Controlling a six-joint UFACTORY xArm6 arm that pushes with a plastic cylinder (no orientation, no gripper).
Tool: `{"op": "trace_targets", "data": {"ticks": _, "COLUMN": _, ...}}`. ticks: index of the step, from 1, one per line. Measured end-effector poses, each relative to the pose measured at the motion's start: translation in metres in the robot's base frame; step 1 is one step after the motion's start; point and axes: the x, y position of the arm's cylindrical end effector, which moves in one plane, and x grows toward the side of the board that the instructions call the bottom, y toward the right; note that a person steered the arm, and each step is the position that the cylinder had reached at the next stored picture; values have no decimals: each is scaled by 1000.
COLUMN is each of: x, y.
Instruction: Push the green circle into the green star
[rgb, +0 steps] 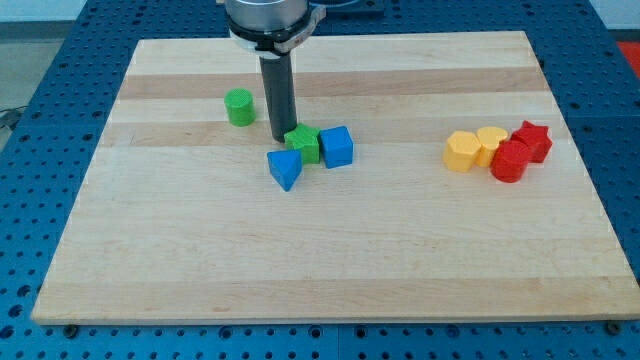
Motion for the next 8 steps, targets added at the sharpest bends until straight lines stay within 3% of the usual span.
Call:
{"op": "trace_targets", "data": {"ticks": 1, "x": 27, "y": -66}}
{"op": "trace_targets", "data": {"ticks": 2, "x": 27, "y": -69}}
{"op": "trace_targets", "data": {"ticks": 3, "x": 3, "y": -69}}
{"op": "trace_targets", "data": {"ticks": 4, "x": -53, "y": -77}}
{"op": "trace_targets", "data": {"ticks": 6, "x": -53, "y": -110}}
{"op": "trace_targets", "data": {"ticks": 7, "x": -100, "y": -127}}
{"op": "trace_targets", "data": {"ticks": 8, "x": -133, "y": -107}}
